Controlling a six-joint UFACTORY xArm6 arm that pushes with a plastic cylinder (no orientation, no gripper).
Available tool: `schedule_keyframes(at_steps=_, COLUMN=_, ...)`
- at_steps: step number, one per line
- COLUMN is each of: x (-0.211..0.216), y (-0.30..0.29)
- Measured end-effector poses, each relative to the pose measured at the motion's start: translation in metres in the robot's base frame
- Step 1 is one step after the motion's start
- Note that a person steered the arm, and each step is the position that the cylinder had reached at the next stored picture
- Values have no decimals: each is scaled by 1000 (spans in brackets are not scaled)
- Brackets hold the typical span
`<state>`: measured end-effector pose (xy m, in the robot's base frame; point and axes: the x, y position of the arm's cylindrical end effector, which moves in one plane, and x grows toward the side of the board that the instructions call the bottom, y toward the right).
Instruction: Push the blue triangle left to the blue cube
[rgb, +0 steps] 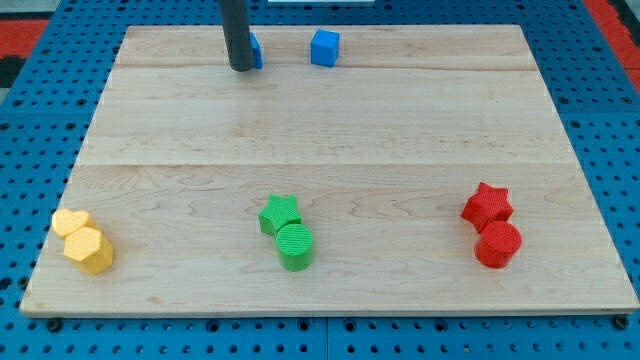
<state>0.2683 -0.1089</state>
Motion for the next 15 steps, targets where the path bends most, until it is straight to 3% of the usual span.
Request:
schedule_keyframes(at_steps=1, x=-9, y=-8)
schedule_keyframes(at_steps=2, x=-10, y=-80)
schedule_keyframes(at_steps=3, x=-21, y=12)
schedule_keyframes(at_steps=4, x=-23, y=56)
schedule_keyframes(at_steps=5, x=27, y=40)
schedule_keyframes(at_steps=6, x=35, y=113)
schedule_keyframes(at_steps=7, x=12, y=177)
schedule_keyframes(at_steps=8, x=-71, y=203)
schedule_keyframes(at_steps=11, x=-75, y=126)
schedule_keyframes(at_steps=12, x=-75, y=64)
schedule_keyframes(at_steps=13, x=-61, y=19)
schedule_keyframes(at_steps=15, x=-12, y=-2)
